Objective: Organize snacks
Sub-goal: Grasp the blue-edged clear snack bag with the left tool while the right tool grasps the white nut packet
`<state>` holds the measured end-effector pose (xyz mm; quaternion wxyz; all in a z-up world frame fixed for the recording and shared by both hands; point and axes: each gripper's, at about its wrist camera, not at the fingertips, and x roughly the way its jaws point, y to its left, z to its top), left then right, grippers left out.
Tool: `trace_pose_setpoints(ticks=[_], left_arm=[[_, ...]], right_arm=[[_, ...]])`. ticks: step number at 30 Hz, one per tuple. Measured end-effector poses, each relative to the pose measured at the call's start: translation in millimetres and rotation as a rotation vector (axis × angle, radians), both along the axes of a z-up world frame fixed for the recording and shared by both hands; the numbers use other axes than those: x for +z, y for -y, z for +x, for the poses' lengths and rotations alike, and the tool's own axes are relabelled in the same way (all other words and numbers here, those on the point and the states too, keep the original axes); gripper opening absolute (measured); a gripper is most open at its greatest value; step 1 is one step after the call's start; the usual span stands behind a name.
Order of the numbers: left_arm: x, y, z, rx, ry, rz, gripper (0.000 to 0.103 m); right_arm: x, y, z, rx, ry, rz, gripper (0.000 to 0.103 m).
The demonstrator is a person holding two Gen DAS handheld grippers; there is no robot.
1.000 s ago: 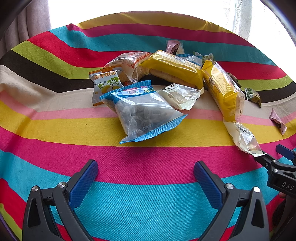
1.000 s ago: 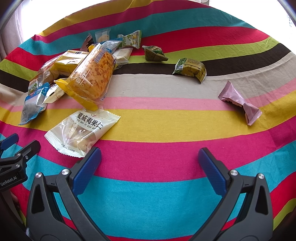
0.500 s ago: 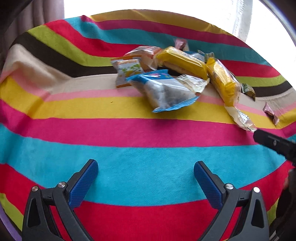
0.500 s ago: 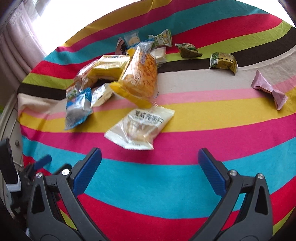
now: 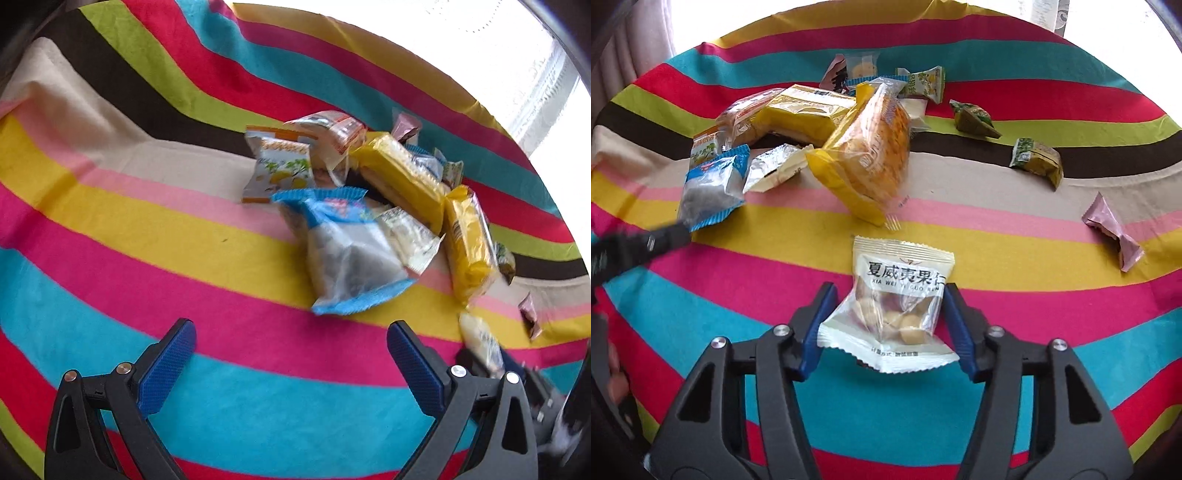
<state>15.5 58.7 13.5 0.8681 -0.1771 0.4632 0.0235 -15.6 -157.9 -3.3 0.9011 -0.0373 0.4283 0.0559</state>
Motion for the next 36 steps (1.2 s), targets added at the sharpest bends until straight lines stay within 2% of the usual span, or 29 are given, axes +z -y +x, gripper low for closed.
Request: trace_pose_setpoints(ticks=[4,8,11,12,13,18,21,28,31,34,36], left_arm=[[6.8,12.1,37.1,0.076,0.035,-0.015,0.103],[-5.4,25.5,68.1,0.121,-0.06,0.156,0.101],[-4.1,36.7,57.6,0.067,-0.033,0.254,0.07],[-2.7,39.1,51.0,0.042,-0.015,0.279,0.055],[-2.7,39.5,43.8,0.019,-0.013,0.276,0.053],[-2.7,27.3,-10.5,-0.037,0.046,0.234,0.052],[-4.2,22.3,-42.4,-0.063,0.081,0.235,0.052],[-6.2,23.0,-41.4,-0.086,0.096,0.234,0.052],[-6.9,23.4,-53.3,-0.084,0.095,0.24,0.052],[-4.7,21.8,-64.3,-0.084,0.076,0.214,0.052],[-3.0,23.2,-77.9,-0.104,0.074,0.206,0.052]], right_arm=[[-0.9,24.6,-19.8,0.017,0.013,0.012,0.06],[-2.2,31.1,-21.3,0.029,0.031,0.021,0.061],[-2.7,27.7,-18.9,0.027,0.048,0.027,0.062],[-2.5,28.4,-18.8,0.025,0.047,0.032,0.063],[-2.6,28.9,-19.0,0.025,0.047,0.036,0.063],[-3.0,32.3,-18.6,0.025,0.048,0.062,0.063],[-3.2,31.2,-18.1,0.024,0.048,0.055,0.063],[-3.3,27.7,-18.3,0.021,0.05,0.028,0.062],[-3.0,27.3,-18.2,0.018,0.05,0.022,0.062],[-1.4,32.6,-24.1,-0.008,0.047,0.046,0.06],[0.7,38.0,-36.1,-0.027,0.039,0.101,0.06]])
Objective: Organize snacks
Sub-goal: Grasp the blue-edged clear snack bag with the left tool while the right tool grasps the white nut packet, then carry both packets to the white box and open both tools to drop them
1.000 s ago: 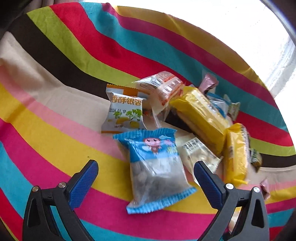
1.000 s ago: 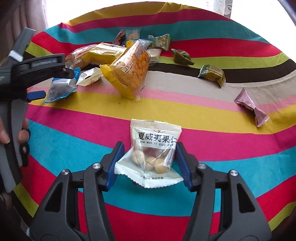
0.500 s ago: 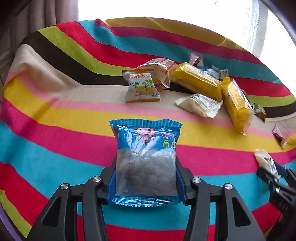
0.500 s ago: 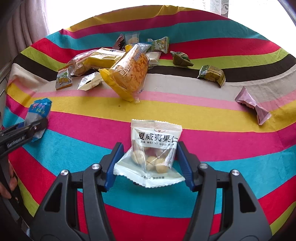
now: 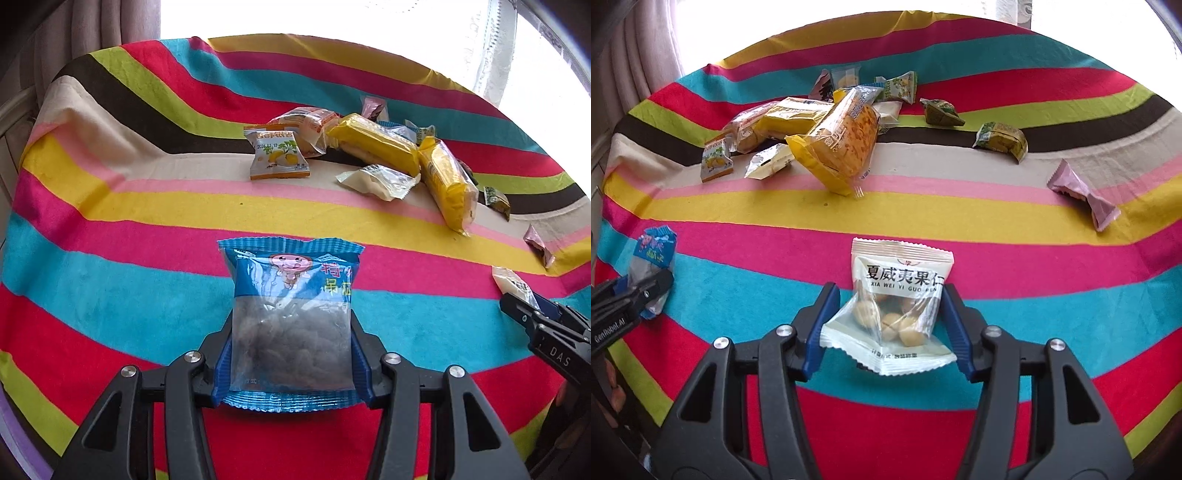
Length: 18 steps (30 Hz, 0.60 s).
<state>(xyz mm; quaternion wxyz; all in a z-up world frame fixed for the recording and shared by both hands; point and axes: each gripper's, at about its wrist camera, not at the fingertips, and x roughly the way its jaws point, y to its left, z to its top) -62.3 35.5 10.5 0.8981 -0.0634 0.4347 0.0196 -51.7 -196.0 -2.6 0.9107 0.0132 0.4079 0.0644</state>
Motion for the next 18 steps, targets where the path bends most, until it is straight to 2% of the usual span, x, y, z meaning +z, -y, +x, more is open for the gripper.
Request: trace_pose_setpoints(ticks=[3,18], left_arm=[[0.8,1.2,-19.8,-0.018,-0.006,-0.008,0.052],[12.8,4.6,-87.6,-0.079,0.039,-0.028,0.052]], right_arm=[[2.6,1.5,-18.1,-0.006,-0.007,0.047,0.059],[13.6,-15.7,-72.5,0.014,-0.015,0.132,0.06]])
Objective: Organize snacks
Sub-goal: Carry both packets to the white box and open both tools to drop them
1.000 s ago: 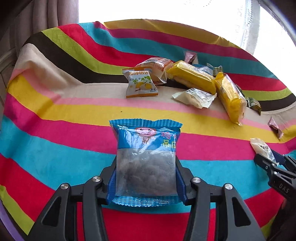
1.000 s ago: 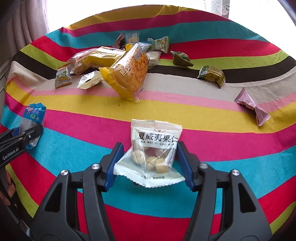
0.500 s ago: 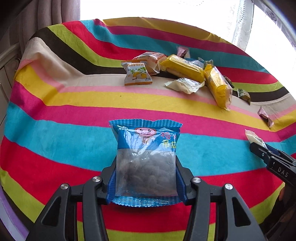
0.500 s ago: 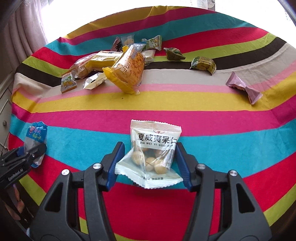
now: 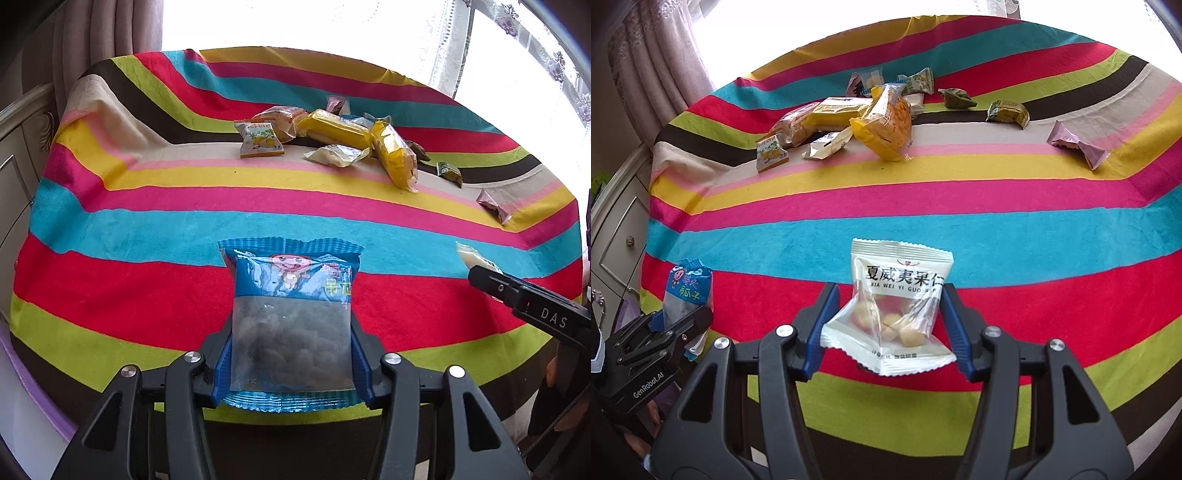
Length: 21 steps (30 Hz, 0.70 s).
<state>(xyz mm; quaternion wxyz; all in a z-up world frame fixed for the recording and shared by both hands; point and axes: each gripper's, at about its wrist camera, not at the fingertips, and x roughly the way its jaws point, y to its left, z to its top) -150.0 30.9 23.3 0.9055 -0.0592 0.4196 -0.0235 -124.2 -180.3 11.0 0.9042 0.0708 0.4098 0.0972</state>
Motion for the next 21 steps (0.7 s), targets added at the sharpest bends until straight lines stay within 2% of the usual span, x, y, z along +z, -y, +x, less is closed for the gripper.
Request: trace_pose_setpoints(ticks=[4,15,21], left_arm=[[9.2,-1.7,-13.4,-0.007,0.026,-0.001,0.052],[37.2,0.3,-39.7,-0.025,0.087,0.02,0.053],[52.4,-0.8,-53.4,-0.041,0.122,0.049,0.053]], right_arm=[[7.8,0.0,-11.0,-0.002,0.007,0.045,0.059],[36.2,1.2,-33.8,0.002,0.072,0.075,0.06],[52.5,-10.9,-45.6,0.059,0.111,0.083,0.06]])
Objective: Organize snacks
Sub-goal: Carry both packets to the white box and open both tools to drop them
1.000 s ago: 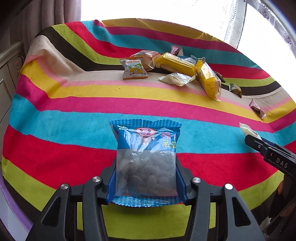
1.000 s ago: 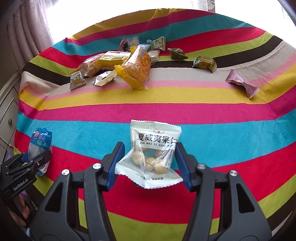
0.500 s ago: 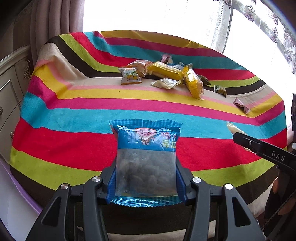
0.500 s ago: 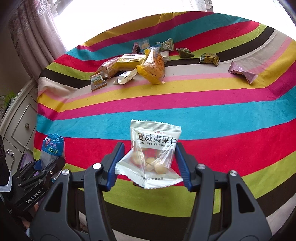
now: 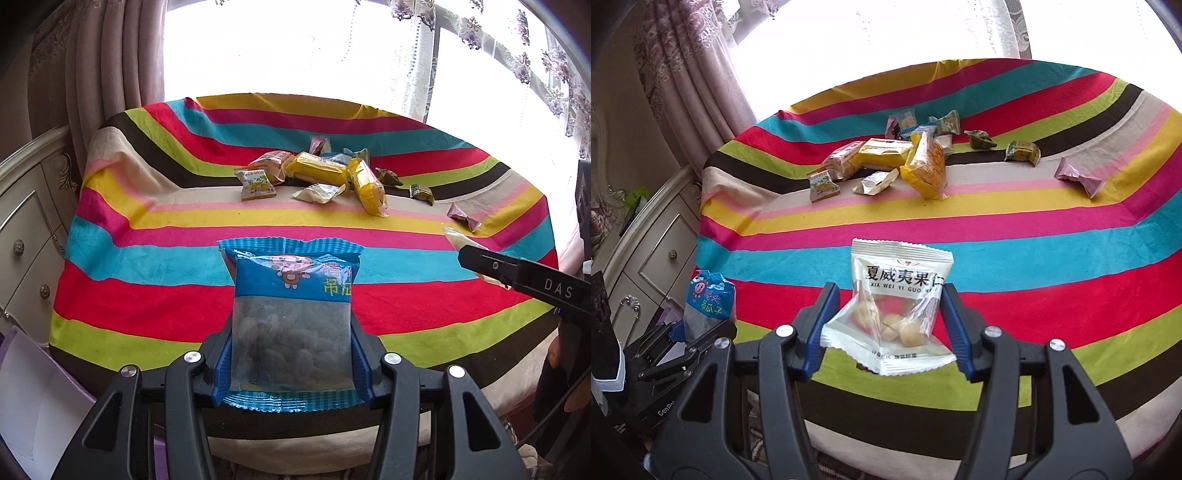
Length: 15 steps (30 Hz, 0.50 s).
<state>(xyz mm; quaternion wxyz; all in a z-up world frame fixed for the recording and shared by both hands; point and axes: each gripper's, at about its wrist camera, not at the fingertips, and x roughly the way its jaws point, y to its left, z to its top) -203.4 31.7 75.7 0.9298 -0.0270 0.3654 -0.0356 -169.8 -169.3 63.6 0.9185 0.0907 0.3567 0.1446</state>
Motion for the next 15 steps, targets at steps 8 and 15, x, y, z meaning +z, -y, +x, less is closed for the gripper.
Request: trace_pose_setpoints(ticks=[8,15], left_arm=[[3.8,-25.0,-30.0,0.032,-0.002,0.027,0.053],[8.2,-53.3,-50.4,0.079,-0.007,0.014,0.053]], right_arm=[[10.0,-34.7,-12.3,0.115,0.018,0.02,0.06],[18.5,-73.5,-29.5,0.238,0.041,0.016,0.06]])
